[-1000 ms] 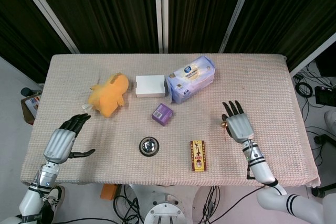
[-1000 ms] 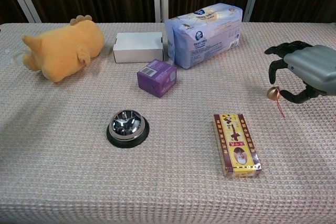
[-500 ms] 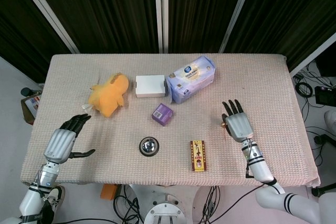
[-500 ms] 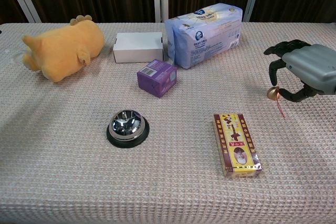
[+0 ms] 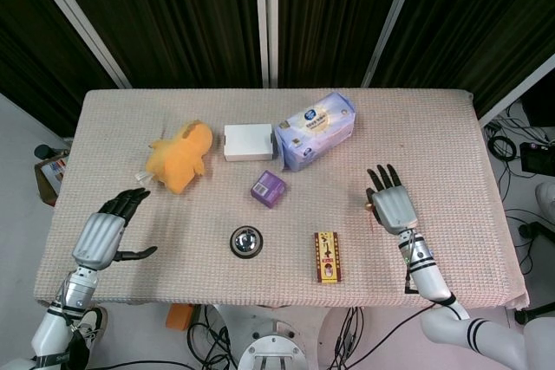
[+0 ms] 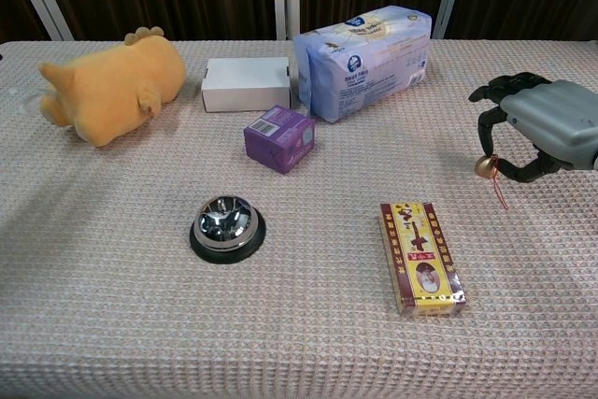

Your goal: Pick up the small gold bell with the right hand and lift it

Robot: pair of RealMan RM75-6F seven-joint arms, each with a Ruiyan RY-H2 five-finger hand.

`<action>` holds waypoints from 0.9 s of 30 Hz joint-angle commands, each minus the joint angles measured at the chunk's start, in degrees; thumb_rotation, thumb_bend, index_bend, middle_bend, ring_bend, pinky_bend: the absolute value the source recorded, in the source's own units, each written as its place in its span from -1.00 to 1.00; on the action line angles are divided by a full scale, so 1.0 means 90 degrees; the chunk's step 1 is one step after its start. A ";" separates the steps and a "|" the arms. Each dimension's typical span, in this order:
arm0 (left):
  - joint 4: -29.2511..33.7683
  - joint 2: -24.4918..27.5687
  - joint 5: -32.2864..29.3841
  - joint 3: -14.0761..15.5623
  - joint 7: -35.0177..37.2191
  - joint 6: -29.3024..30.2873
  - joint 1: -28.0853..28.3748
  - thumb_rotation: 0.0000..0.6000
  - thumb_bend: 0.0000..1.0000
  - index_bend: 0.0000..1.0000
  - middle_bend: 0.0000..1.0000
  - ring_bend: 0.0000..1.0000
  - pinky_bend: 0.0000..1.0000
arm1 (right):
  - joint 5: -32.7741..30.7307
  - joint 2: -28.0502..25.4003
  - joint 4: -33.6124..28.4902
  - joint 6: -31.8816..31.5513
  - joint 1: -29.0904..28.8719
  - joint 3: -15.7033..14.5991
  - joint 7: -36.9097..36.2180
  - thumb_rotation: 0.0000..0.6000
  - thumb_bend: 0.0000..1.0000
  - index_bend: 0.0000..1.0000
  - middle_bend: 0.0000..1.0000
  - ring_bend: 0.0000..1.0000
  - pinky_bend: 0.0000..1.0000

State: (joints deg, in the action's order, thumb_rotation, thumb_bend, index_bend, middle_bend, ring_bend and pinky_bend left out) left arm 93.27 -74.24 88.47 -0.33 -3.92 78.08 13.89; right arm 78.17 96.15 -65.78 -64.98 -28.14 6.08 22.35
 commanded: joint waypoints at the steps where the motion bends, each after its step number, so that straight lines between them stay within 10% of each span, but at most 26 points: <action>1: -0.0001 -0.0003 -0.0004 0.0002 0.0003 -0.0013 0.0004 0.53 -0.80 -0.78 -0.81 -0.80 -0.51 | 0.0004 0.0006 0.0012 -0.0020 0.0003 0.0006 -0.0012 1.00 -0.38 0.08 -0.76 -1.00 -1.00; 27: -0.0013 0.0005 -0.0040 0.0000 0.0065 -0.0071 0.0013 0.53 -0.80 -0.78 -0.81 -0.80 -0.51 | 0.0064 0.0055 0.0090 -0.0181 0.0011 0.0059 -0.0184 1.00 -0.37 0.30 -0.68 -1.00 -1.00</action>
State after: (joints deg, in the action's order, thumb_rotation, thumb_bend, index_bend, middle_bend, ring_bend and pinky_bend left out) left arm 93.15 -74.20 88.11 -0.33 -3.33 77.44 14.00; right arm 78.65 96.73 -64.87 -66.51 -28.06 6.59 20.81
